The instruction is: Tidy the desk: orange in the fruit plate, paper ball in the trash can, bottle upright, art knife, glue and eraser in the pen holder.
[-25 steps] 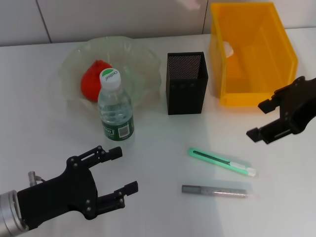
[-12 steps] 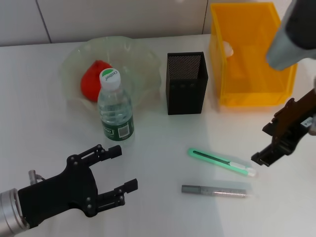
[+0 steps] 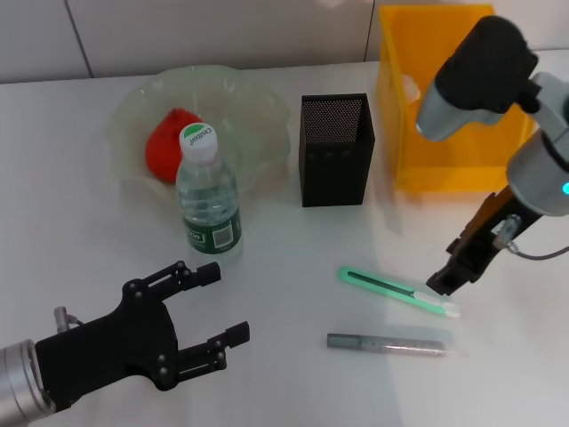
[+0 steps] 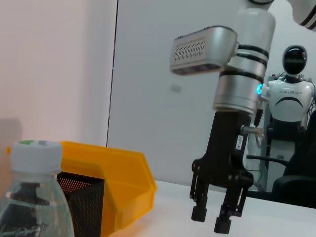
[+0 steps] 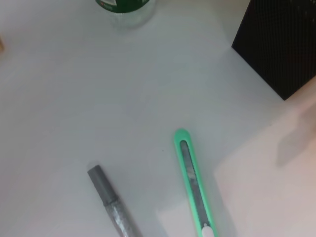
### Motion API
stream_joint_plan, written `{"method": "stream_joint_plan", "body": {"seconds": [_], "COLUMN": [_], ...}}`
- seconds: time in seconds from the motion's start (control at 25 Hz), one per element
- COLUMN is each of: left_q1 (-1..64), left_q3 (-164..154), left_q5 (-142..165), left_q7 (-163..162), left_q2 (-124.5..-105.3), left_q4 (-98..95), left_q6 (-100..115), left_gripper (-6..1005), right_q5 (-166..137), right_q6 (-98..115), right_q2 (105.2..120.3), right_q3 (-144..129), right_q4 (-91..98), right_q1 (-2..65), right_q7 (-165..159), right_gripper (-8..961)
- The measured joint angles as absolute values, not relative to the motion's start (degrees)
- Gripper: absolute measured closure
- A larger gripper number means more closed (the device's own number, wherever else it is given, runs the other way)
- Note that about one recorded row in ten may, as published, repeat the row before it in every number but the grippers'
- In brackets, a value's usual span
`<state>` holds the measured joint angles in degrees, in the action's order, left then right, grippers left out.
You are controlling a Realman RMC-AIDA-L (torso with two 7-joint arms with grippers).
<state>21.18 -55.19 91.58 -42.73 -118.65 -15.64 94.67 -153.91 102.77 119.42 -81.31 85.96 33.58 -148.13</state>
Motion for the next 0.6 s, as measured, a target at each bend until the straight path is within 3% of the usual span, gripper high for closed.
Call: {"method": "stream_joint_plan", "body": {"seconds": [0.6], "left_q1": [21.0], "left_q3": [-55.2], "left_q5": [91.6], "left_q7": [-42.8], "left_q2": [-118.65], "left_q4": [-15.6], "left_q6": [94.6], "left_gripper": [218], "right_q5": [-154.9], "right_q6": [96.7], "right_q2": [119.45], "right_q3": [-89.8], "right_q4": [79.6], "right_q1": [35.6], "right_q7": [-150.7], "right_gripper": [450]}}
